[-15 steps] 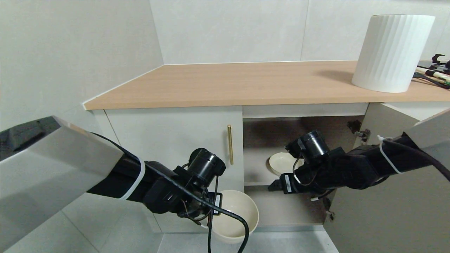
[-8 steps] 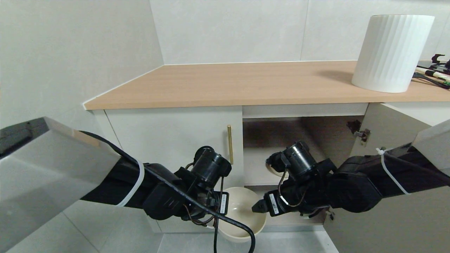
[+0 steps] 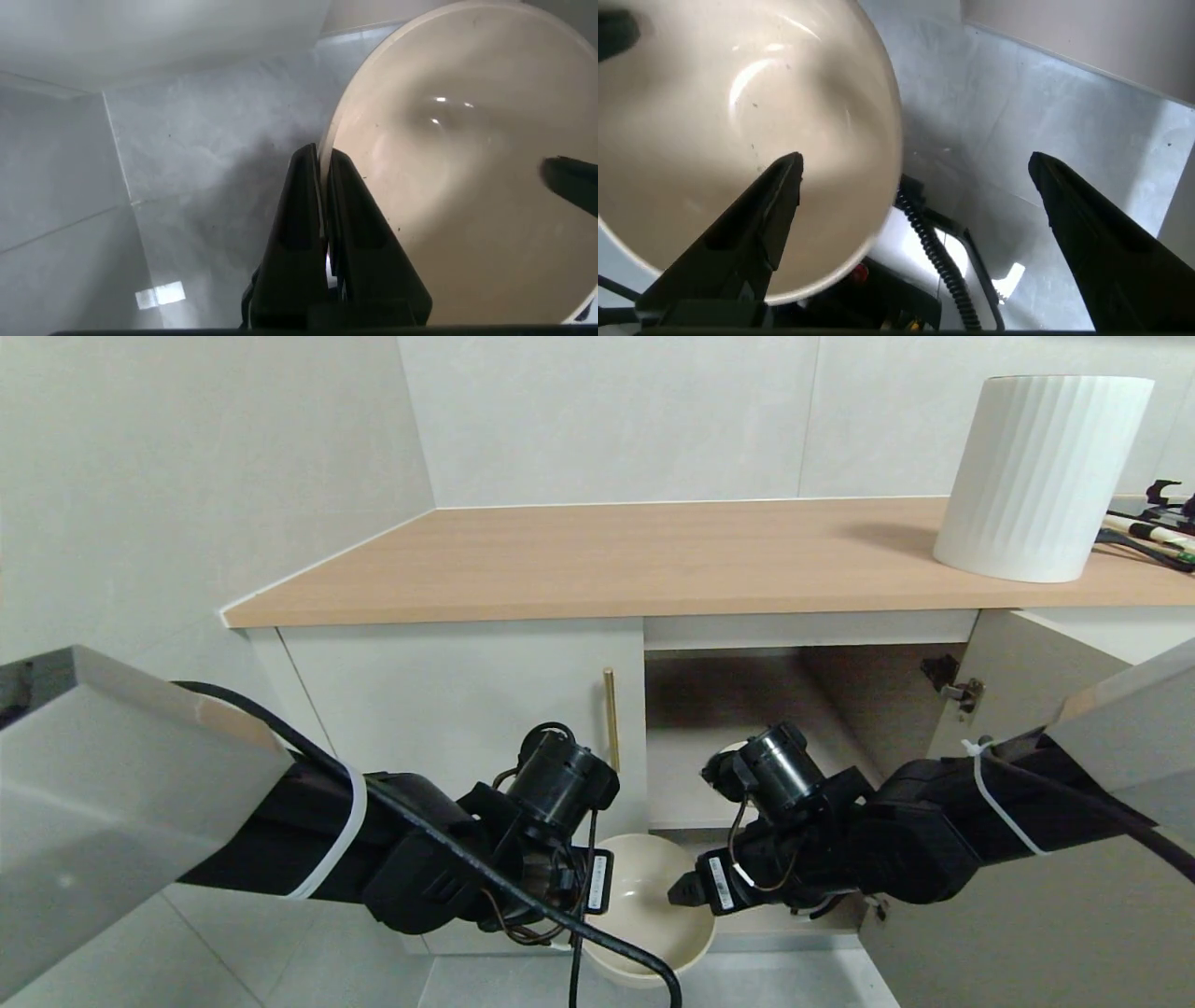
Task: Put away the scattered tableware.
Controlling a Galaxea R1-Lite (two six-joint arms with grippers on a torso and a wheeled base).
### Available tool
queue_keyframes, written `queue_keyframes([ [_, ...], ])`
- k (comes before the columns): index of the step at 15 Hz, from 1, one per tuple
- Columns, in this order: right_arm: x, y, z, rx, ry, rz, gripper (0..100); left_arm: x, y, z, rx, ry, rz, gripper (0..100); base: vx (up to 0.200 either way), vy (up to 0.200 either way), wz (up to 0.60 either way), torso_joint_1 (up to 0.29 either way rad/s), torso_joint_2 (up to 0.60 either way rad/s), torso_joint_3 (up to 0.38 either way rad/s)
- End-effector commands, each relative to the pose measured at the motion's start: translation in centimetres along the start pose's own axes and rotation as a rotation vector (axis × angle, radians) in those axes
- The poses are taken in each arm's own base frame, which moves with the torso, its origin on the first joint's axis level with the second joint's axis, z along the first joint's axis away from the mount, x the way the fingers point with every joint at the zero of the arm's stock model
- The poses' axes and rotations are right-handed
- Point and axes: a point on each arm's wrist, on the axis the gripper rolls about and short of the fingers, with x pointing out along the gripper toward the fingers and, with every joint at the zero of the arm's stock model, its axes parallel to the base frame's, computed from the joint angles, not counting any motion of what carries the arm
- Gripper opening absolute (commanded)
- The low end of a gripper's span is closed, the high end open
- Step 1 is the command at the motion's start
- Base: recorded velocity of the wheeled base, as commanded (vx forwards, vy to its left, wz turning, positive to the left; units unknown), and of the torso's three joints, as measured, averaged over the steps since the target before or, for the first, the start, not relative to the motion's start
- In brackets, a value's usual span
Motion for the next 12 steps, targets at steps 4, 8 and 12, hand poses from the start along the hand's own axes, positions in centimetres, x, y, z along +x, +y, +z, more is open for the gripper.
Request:
queue_keyframes([
  [4, 0.27, -0.04, -0.13, 0.001, 0.008, -0.001, 0, -0.10, 0.04, 0.06, -0.002, -0.003, -0.002, 0, 0.000, 0.000, 0.00, 0.000, 0.00, 0.000],
  [8, 0.33, -0.05, -0.15, 0.001, 0.009, -0.002, 0, -0.10, 0.01, -0.02, 0.000, 0.000, -0.001, 0, 0.000, 0.000, 0.00, 0.000, 0.00, 0.000],
  [12, 0.38, -0.05, -0.17, -0.001, 0.011, -0.002, 0, -0.13, 0.02, -0.02, 0.001, -0.001, -0.002, 0, 0.000, 0.000, 0.00, 0.000, 0.00, 0.000],
])
